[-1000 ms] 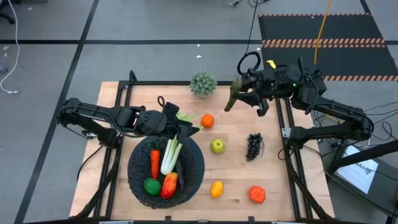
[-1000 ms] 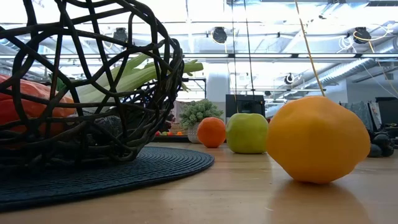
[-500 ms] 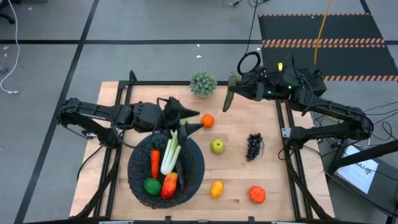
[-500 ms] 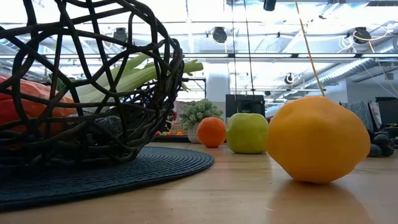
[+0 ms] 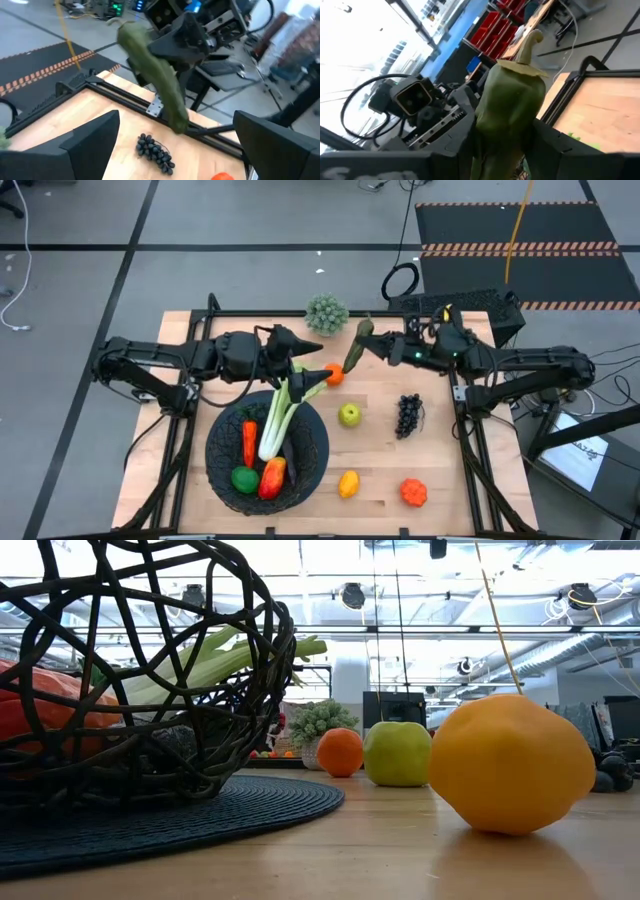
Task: Build produce basket
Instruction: Put the green chili pepper into the black wire basket
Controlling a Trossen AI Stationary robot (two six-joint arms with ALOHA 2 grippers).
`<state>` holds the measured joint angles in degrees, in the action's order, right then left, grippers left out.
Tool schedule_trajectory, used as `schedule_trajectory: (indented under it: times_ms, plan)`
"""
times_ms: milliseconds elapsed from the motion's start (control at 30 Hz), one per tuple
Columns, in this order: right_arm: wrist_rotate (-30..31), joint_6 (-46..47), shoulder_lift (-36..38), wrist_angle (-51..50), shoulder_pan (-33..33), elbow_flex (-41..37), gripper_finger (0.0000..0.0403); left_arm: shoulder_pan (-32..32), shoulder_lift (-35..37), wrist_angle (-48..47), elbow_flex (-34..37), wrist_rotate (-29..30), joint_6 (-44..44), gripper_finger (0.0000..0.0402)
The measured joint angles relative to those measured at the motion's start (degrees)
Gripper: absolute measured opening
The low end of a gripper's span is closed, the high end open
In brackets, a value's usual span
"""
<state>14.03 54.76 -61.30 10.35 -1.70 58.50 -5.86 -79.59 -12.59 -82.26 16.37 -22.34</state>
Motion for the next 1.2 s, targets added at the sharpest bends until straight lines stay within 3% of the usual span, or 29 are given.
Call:
schedule_trajectory:
  times_ms: [133,300,600,767,1000,1200]
  plan:
    - [3.7,0.0,-3.0,5.1,2.9,0.0,0.0134,1.1,-1.2,0.9,-0.1,-4.1,2.4,0.0376]
    - [4.2,-0.1,-6.5,11.1,4.3,0.0,0.0134,1.4,-4.0,2.3,0.0,-7.6,3.7,0.0347]
    - [4.7,-1.7,-9.0,14.7,5.2,0.0,0.0134,1.1,-5.7,2.9,0.0,0.7,0.9,0.0259]
    - [4.9,-5.1,-8.8,14.7,5.2,0.0,0.0139,1.1,-5.7,5.0,0.0,1.2,0.3,0.019]
    - [3.4,-6.5,-8.7,14.7,5.3,0.0,0.0194,0.8,-5.5,5.2,0.0,1.3,0.8,0.0111]
    - [0.9,-6.6,-8.7,14.6,5.2,0.0,0.0247,0.6,-5.5,3.7,0.0,1.1,0.8,0.0082]
